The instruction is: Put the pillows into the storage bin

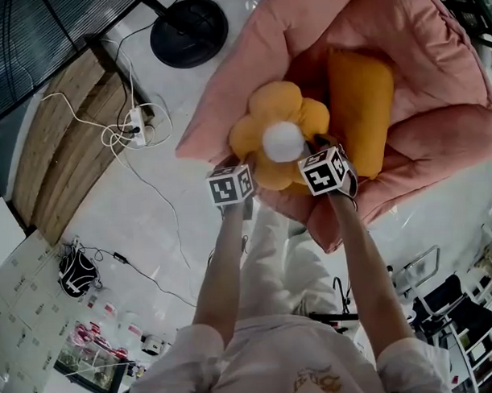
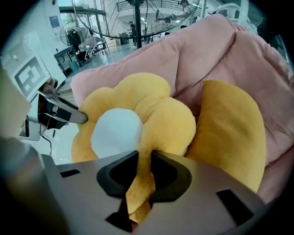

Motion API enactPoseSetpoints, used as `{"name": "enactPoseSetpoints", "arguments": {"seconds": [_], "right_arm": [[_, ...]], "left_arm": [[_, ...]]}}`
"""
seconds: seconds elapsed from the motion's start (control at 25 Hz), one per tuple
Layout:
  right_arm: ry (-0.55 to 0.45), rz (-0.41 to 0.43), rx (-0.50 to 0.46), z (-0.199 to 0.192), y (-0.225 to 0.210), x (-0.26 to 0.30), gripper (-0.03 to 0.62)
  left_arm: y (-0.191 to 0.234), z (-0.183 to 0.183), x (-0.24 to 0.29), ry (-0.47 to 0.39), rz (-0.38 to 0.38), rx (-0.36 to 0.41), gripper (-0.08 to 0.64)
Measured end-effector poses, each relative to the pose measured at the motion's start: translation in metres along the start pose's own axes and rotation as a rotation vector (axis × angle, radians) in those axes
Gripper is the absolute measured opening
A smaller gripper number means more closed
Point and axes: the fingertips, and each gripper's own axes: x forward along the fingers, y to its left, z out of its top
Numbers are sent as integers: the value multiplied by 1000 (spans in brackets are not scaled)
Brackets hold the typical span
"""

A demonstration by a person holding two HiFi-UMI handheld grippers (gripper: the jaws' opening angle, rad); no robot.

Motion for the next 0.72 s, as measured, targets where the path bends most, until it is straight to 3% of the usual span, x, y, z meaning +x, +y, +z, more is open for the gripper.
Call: {"name": "enactPoseSetpoints", "arguments": {"seconds": [0.24, 0.72], "right_arm": [[-11, 27, -15, -1, 2, -9, 69], [-22, 47, -3, 1, 6, -9, 51]], "left_arm": [[-9, -1, -5, 12, 4, 47, 126], [-7, 2, -11, -1, 5, 58, 116]]}}
